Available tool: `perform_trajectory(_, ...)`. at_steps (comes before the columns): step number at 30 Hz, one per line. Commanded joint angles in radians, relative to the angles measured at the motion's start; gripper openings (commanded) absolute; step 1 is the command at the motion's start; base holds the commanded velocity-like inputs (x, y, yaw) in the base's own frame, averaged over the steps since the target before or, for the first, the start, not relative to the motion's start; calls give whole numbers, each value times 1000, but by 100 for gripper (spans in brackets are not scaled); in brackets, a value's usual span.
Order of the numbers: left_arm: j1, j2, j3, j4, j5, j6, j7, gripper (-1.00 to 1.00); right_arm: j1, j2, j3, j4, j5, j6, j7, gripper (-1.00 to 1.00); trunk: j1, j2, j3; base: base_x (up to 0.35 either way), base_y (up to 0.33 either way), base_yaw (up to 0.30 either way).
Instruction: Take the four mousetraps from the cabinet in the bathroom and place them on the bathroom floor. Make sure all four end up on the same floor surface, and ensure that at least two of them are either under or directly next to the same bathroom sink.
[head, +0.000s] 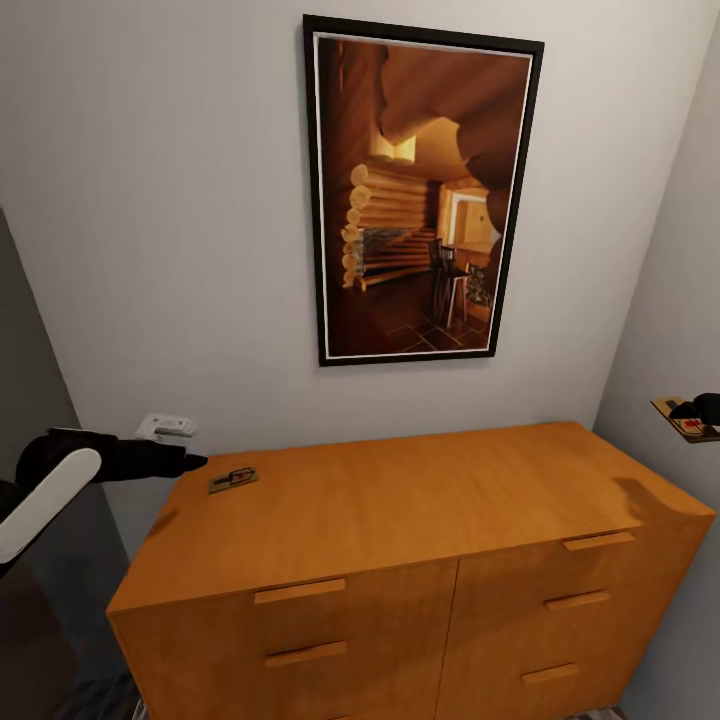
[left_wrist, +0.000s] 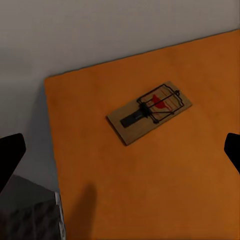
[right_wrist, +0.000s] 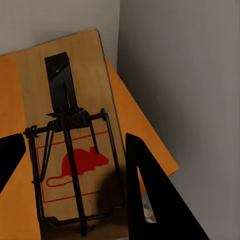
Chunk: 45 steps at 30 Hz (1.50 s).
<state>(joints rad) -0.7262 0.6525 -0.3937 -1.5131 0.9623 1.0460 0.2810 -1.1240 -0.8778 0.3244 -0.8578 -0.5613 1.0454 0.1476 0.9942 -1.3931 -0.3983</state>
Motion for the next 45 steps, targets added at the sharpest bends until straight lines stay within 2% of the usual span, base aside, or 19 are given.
perform_trajectory(1,-2,0,-3,0,10,1,10,100,-2,-1,4,0,10,2,10,-100,0,-1,-1,102,0,0)
perform_trajectory(8,-2,-5,-4,1,10,1,10,100,-2,-1,4,0,11,2,10,-100,0,-1,-1,208,0,0)
perform_trajectory(17,-2,-10,-2,2,10,1,10,100,-2,-1,4,0,13,2,10,-100,0,-1,-1,31,0,0)
perform_trajectory(29,-1,-2,-5,2,10,1,9,100,-2,0,4,0,13,2,11,-100,0,-1,-1,10,0,0)
perform_trajectory(45,-2,-10,-7,5,11,1,9,100,-2,8,4,0,18,2,11,-100,0,-1,-1,245,49,0)
